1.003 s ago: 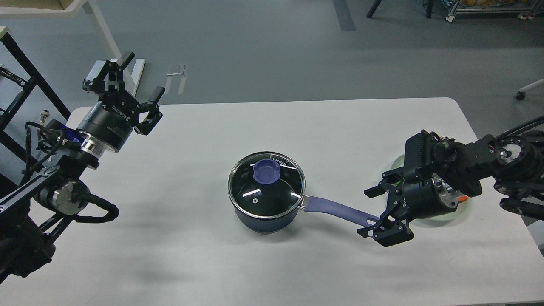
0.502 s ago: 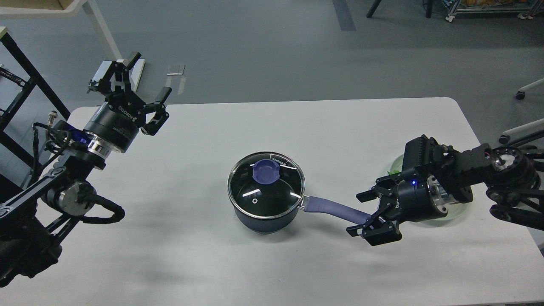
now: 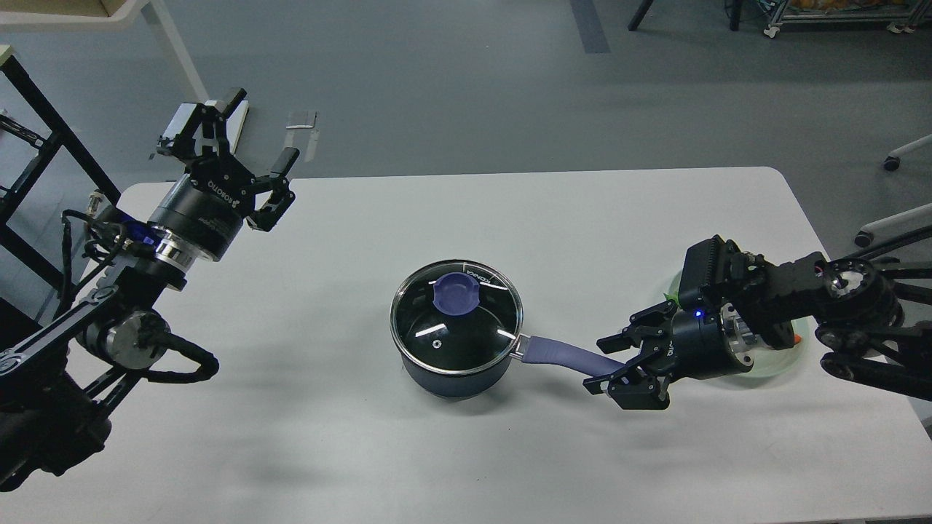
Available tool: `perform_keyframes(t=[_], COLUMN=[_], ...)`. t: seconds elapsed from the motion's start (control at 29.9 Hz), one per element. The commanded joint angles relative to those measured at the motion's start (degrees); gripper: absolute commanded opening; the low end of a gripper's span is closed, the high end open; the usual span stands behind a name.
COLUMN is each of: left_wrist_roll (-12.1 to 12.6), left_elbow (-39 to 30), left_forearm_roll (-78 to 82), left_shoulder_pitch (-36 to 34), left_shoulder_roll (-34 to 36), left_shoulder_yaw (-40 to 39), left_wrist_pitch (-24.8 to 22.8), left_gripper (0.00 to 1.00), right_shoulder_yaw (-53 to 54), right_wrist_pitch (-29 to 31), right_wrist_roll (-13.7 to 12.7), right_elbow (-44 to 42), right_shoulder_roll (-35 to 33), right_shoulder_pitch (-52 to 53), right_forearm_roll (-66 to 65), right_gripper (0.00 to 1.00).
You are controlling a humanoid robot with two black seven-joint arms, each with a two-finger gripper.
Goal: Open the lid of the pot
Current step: 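Move the right gripper down onto the purple pot handle and grasp it, then reach the left gripper over the pot and grasp the blue lid knob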
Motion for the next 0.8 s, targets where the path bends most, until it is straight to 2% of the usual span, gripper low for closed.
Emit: perform_keyframes(t=[0.0, 0.13, 0.33, 0.4, 0.6, 0.77], left_wrist_roll=[0.0, 0.0, 0.1, 0.1, -1.5, -1.5], left_elbow=[-0.2, -0.2, -0.5, -0.5, -0.6, -3.3], left_forearm_roll=[0.0, 0.0, 0.1, 1.6, 17.5, 35.8], left_shoulder_pitch=[0.0, 0.0, 0.0, -0.2, -3.3, -6.9], left_shoulder_roll=[0.1, 0.1, 0.1, 0.1, 0.2, 0.4], left_shoulder_yaw=[0.0, 0.0, 0.0, 0.1, 0.0, 0.2], left_wrist_pitch=[0.1, 0.2, 0.2, 0.2, -1.2, -1.7], left_gripper=[0.99, 0.99, 0.99, 0.99, 0.99, 0.99], right_shoulder_yaw=[-0.1, -0.1, -0.2, -0.2, -0.2, -0.1], right_wrist_pitch=[0.0, 0.0, 0.0, 0.0, 0.0, 0.0], right_wrist_roll=[0.0, 0.0, 0.0, 0.0, 0.0, 0.0], right_elbow=[-0.7, -0.7, -0.8, -0.8, -0.8, -2.1], right_shoulder_roll=[0.8, 0.8, 0.8, 0.8, 1.2, 2.0], right_shoulder_pitch=[-0.2, -0.7, -0.7, -0.7, -0.7, -0.7], right_forearm_roll=[0.0, 0.0, 0.0, 0.0, 0.0, 0.0], right_gripper=[0.65, 0.56, 0.53, 0.48, 0.40, 0.38])
